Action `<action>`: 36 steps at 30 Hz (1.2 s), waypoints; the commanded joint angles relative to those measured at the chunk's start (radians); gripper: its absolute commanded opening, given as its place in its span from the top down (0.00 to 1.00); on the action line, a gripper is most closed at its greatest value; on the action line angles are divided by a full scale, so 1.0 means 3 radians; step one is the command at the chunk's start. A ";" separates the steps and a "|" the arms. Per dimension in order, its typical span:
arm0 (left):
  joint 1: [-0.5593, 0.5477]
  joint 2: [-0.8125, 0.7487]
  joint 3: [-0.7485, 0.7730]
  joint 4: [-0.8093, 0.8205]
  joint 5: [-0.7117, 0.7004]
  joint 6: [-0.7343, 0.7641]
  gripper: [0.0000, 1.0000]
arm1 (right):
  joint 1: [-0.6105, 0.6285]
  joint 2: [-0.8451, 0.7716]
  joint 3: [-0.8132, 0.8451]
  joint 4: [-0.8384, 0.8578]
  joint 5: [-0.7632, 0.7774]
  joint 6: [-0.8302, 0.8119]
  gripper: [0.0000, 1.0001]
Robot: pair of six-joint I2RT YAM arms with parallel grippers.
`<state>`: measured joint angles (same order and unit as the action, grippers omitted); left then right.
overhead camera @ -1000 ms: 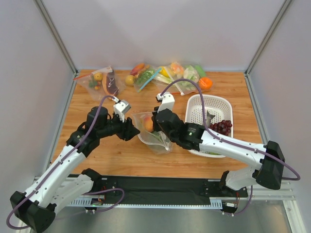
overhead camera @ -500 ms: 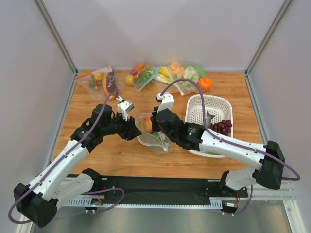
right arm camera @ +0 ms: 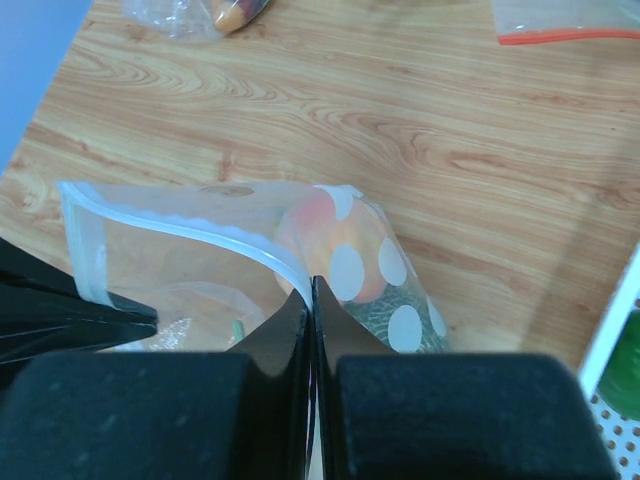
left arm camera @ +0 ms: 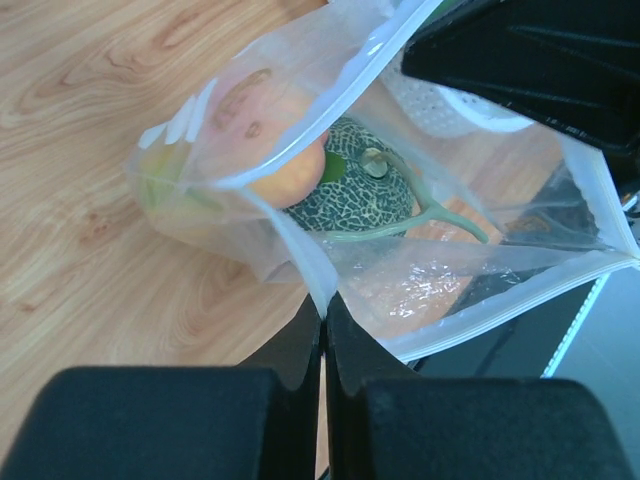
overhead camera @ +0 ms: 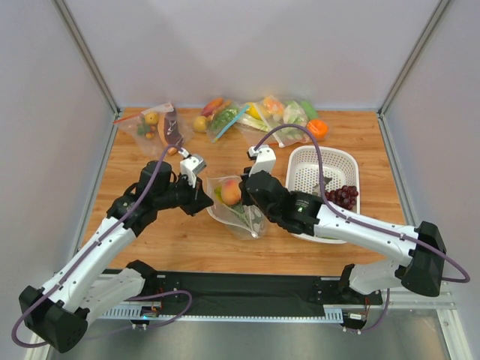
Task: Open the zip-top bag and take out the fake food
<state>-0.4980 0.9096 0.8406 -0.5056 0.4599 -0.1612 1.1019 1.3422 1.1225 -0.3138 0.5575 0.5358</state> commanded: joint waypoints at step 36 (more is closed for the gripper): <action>-0.0007 0.0133 0.0496 0.0187 0.0201 0.0149 1.00 | -0.0063 -0.0118 0.0747 -0.1081 -0.0038 -0.0134 0.56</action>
<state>-0.5022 0.9894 0.9905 -0.5045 0.4854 -0.1242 1.0634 1.3022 1.2594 -0.5995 0.5594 0.5243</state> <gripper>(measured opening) 0.007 0.391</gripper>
